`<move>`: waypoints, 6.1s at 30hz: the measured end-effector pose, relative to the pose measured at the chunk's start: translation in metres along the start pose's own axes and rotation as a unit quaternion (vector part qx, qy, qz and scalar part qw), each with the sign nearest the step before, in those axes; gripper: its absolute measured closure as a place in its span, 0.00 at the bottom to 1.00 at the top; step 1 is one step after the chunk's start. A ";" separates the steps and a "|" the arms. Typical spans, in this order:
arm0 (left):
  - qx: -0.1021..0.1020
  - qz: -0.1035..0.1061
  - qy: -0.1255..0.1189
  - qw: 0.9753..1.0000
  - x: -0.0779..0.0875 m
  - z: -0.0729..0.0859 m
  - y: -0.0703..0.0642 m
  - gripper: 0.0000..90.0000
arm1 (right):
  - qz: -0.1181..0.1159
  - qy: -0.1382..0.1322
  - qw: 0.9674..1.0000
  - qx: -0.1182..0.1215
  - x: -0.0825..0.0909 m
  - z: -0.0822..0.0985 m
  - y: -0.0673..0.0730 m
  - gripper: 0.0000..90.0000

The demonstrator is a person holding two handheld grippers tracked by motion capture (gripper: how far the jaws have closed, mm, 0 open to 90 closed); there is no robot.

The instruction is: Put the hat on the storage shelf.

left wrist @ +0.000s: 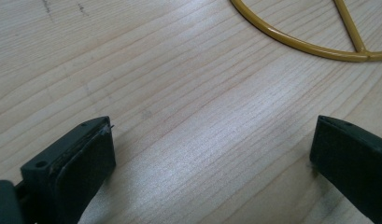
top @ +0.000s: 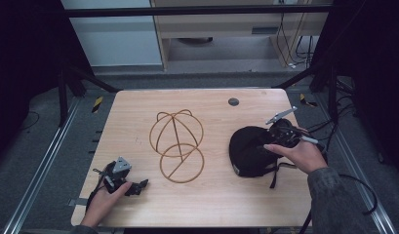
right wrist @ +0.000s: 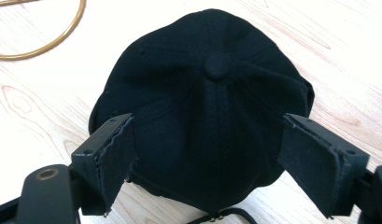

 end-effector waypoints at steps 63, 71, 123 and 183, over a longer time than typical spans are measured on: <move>0.002 0.000 -0.002 1.000 0.000 0.000 0.000 0.00 | -0.042 0.034 0.998 0.019 -0.026 -0.031 -0.011 0.80; 0.002 0.000 -0.001 1.000 0.000 0.000 0.000 0.00 | -0.038 0.007 0.999 0.033 -0.002 -0.037 -0.005 0.80; 0.000 -0.001 -0.002 1.000 0.000 0.000 0.000 0.00 | -0.037 -0.089 0.991 0.095 0.101 -0.068 0.039 0.80; 0.000 -0.001 -0.001 1.000 0.000 0.000 0.000 0.00 | -0.047 -0.154 0.979 0.122 0.145 -0.092 0.066 0.81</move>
Point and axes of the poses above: each handheld gripper's, and its own axes: x roughly backward along the jaws, z roughly out of its underside, y roughly to its left, the point moved 4 cm from there along -x, roughly forward along the jaws, and after that the axes turned 2 degrees about -z, right-handed, at the moved point
